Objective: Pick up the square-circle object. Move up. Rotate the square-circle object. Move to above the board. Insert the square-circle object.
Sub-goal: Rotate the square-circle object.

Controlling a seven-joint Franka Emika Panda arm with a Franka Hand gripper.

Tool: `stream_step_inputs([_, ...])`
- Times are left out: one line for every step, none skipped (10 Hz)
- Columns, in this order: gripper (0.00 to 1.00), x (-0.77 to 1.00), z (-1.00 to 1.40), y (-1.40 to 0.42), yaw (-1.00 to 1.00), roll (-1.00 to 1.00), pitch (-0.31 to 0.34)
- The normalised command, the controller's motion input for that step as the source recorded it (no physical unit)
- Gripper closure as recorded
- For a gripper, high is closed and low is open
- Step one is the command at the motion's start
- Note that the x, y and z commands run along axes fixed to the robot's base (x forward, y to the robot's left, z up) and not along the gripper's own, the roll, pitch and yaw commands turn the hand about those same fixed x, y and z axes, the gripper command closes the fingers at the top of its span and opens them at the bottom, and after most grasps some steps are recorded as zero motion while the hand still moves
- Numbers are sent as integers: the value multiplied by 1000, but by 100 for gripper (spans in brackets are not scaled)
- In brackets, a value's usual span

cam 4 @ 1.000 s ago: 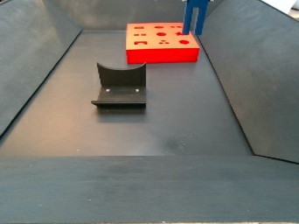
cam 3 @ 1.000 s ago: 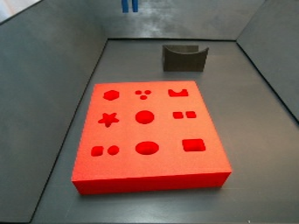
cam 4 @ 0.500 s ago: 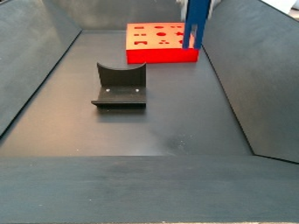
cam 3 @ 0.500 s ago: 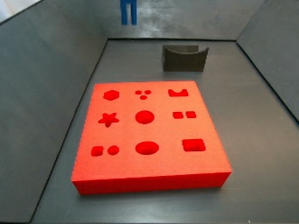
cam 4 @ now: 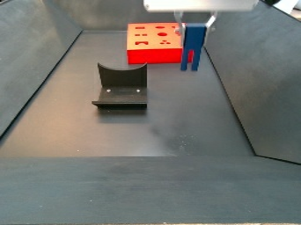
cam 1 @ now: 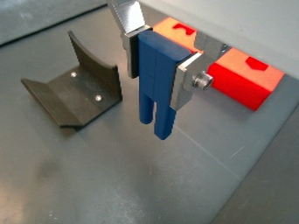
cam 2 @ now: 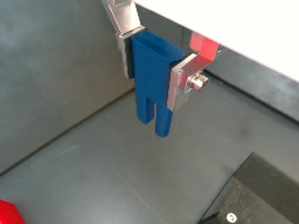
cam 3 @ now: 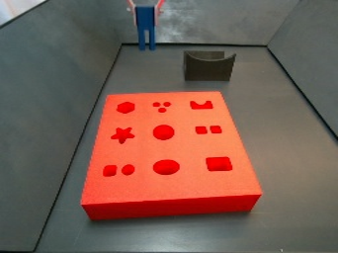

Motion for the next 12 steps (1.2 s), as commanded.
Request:
stream_step_inputs([100,24,-1000,9,-54,-7,-34])
stream_step_inputs([100,24,-1000,11,-52,-9,-42])
stream_step_inputs([100,22,-908,11,-51,-11,-45])
stream_step_inputs([100,18,-759,10,-50,-13,-44])
stream_step_inputs([100,20,-563,10,-48,-16,-44])
stream_step_inputs([100,22,-418,9,-47,-18,-41])
stream_step_inputs([100,27,-226,9,-46,-21,-35])
stream_step_inputs([0,0,0,0,-45,-24,-24])
stream_step_inputs([0,0,1000,0,-46,-25,-12])
stream_step_inputs([0,-7,1000,0,-46,-25,-5])
stream_step_inputs([0,-33,1000,-1,-46,-27,28])
stream_step_inputs([0,-26,894,2,-46,-26,37])
